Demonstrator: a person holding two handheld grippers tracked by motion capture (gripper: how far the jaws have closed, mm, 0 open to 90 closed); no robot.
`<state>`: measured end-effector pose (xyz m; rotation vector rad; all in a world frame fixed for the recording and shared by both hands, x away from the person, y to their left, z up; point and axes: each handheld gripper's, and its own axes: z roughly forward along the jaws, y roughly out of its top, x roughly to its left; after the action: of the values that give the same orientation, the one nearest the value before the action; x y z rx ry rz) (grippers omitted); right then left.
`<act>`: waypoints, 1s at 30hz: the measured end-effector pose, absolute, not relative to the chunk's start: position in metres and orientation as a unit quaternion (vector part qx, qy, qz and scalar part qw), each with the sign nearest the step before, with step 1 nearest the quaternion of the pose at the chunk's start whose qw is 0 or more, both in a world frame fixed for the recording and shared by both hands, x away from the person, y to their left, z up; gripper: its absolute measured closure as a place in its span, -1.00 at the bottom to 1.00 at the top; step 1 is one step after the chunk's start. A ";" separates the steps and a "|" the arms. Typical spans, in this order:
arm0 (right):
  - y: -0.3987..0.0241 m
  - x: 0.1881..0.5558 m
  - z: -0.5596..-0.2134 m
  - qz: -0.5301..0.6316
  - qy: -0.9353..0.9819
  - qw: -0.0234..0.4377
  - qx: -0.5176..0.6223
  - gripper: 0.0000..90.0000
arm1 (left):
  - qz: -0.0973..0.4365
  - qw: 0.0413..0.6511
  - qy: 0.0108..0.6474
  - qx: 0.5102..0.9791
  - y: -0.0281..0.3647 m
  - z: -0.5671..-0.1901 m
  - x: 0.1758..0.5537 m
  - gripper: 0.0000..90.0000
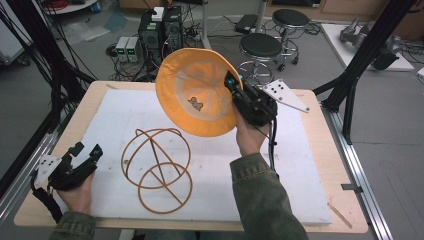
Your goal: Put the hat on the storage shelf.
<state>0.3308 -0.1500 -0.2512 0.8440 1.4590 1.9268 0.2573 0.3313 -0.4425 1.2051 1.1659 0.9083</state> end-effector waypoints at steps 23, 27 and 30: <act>-0.102 0.288 -0.233 0.745 0.581 0.256 0.205 0.86 | 0.389 0.579 0.498 0.516 0.331 -0.442 0.257 -0.27; -0.095 0.279 -0.232 0.744 0.591 0.257 0.179 0.86 | 0.388 0.579 0.498 0.517 0.331 -0.442 0.257 -0.27; -0.090 0.272 -0.233 0.744 0.596 0.253 0.164 0.86 | 0.388 0.579 0.497 0.517 0.331 -0.442 0.257 -0.27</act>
<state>0.2720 -0.0897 -0.2325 0.4469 1.6192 2.0229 0.2568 0.3314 -0.4423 1.2081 1.1631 0.9081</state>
